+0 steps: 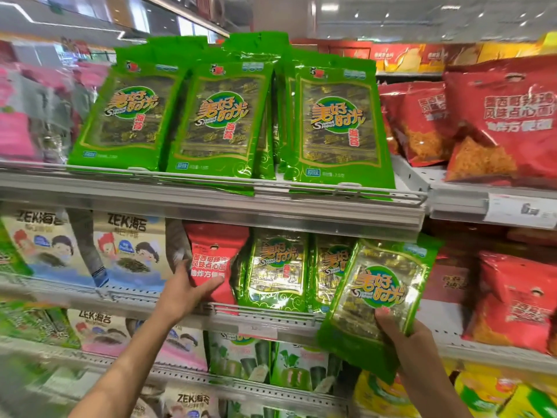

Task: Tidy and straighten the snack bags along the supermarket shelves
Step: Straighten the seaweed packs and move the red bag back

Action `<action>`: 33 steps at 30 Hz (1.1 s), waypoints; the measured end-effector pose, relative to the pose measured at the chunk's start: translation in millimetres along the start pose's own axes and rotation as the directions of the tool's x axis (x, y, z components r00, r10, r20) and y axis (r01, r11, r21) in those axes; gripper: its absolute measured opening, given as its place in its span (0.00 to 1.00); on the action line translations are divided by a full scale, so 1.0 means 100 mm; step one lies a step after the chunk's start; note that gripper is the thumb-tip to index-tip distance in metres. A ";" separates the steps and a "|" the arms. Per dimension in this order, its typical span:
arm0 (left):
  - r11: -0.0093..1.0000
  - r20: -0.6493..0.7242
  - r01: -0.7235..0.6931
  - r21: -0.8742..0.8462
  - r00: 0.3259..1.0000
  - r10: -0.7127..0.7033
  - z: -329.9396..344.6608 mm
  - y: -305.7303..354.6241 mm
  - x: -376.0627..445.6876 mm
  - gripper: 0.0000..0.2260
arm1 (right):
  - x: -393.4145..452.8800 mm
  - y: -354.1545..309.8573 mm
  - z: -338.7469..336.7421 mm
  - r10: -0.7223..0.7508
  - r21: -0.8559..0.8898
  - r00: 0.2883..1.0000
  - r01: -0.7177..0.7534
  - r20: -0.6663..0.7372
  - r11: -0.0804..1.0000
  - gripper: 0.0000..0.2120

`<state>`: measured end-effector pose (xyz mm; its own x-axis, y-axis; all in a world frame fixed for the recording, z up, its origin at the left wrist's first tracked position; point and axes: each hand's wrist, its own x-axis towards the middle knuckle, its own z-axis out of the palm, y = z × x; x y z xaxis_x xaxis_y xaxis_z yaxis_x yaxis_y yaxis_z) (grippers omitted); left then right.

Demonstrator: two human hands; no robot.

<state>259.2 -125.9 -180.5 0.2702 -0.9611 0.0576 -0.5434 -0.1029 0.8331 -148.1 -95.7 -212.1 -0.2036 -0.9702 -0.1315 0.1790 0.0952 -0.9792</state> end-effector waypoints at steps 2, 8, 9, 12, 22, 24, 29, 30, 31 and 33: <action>0.999 0.071 0.020 -0.045 0.997 -0.017 -0.02 -0.03 0.09 0.34 | -0.07 0.02 0.13 0.021 -0.027 1.000 -0.020 0.012 0.999 0.15; 0.987 0.115 0.073 -0.141 0.992 -0.057 -0.01 -0.06 0.27 0.37 | -0.17 0.10 0.43 0.050 -0.181 0.997 -0.040 0.051 0.983 0.25; 0.980 0.133 0.095 -0.174 0.989 -0.072 0.00 -0.04 0.28 0.37 | -0.16 0.10 0.46 0.063 -0.203 0.997 -0.052 0.049 0.978 0.27; 0.958 0.146 0.151 -0.244 0.982 -0.117 0.02 0.01 0.30 0.33 | -0.17 0.09 0.56 0.087 -0.231 0.995 -0.075 0.043 0.970 0.31; 0.943 -0.123 0.095 -0.320 0.982 -0.140 -0.08 0.20 0.05 0.26 | -0.12 -0.07 0.98 0.090 -0.302 0.991 -0.055 0.103 0.952 0.22; 0.942 -0.181 0.059 -0.329 0.976 -0.124 -0.16 0.25 -0.08 0.24 | -0.03 -0.11 1.14 0.064 -0.296 0.992 -0.029 0.112 0.955 0.29; 0.926 -0.187 0.073 -0.370 0.971 -0.152 -0.41 0.12 -0.52 0.19 | 0.15 -0.17 1.73 0.026 -0.235 0.987 0.012 0.159 0.972 0.49; 0.924 -0.186 0.094 -0.372 0.967 -0.173 -0.46 0.05 -0.61 0.19 | 0.18 -0.16 1.85 0.037 -0.233 0.983 0.006 0.179 0.972 0.49; 0.921 -0.187 0.111 -0.372 0.964 -0.191 -0.51 -0.01 -0.68 0.19 | 0.20 -0.15 1.98 0.041 -0.230 0.980 0.004 0.193 0.973 0.49; 0.914 -0.198 0.133 -0.382 0.955 -0.222 -0.58 -0.15 -0.81 0.19 | 0.22 -0.13 2.26 0.033 -0.237 0.980 0.016 0.198 0.971 0.45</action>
<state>291.3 -31.4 -166.1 0.5359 -0.8440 -0.0209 -0.1573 -0.1241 0.9797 62.6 -169.0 -167.0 -0.0031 -0.9915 -0.1302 -0.0577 0.1302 -0.9898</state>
